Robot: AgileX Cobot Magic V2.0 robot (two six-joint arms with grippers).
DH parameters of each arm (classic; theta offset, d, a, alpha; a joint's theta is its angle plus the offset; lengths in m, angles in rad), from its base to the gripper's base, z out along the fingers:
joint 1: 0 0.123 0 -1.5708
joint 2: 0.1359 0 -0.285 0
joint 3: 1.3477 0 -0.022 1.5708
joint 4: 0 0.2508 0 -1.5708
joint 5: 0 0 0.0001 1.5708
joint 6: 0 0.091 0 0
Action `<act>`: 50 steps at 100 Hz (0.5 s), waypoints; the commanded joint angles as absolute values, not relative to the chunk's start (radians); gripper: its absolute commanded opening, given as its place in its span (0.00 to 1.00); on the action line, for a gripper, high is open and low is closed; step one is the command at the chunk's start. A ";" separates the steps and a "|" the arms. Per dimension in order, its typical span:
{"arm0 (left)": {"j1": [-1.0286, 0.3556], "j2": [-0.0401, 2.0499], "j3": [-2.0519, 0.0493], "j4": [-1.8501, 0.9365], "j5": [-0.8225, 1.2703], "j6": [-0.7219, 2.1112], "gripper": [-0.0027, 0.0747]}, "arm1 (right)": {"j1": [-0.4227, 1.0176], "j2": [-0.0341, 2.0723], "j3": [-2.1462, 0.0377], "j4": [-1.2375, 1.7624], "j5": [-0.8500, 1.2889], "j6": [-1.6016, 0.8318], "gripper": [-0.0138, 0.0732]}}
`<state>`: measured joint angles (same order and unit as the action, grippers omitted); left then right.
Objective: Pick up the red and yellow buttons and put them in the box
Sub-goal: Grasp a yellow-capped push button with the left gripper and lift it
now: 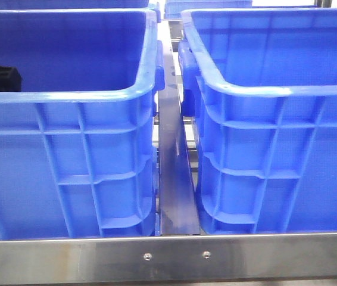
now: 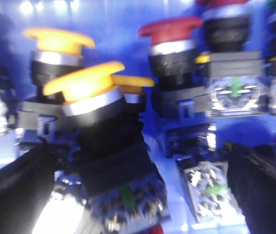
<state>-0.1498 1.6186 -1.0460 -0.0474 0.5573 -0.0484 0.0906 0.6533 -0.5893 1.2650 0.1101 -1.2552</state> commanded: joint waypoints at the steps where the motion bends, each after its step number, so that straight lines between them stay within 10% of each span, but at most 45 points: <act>1: -0.154 1.593 -1.075 -0.050 0.511 -0.062 0.84 | 0.087 0.648 -0.618 1.278 0.094 -1.266 0.04; 34: -0.154 1.585 -1.076 -0.050 0.519 -0.074 0.02 | 0.087 0.648 -0.618 1.278 0.091 -1.266 0.04; 50: -0.156 1.526 -1.076 -0.049 0.538 -0.074 0.01 | 0.087 0.648 -0.618 1.278 0.091 -1.266 0.04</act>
<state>-0.1498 1.6060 -1.0460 -0.0433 0.5622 -0.0658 0.0906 0.6533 -0.5893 1.2650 0.1101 -1.2552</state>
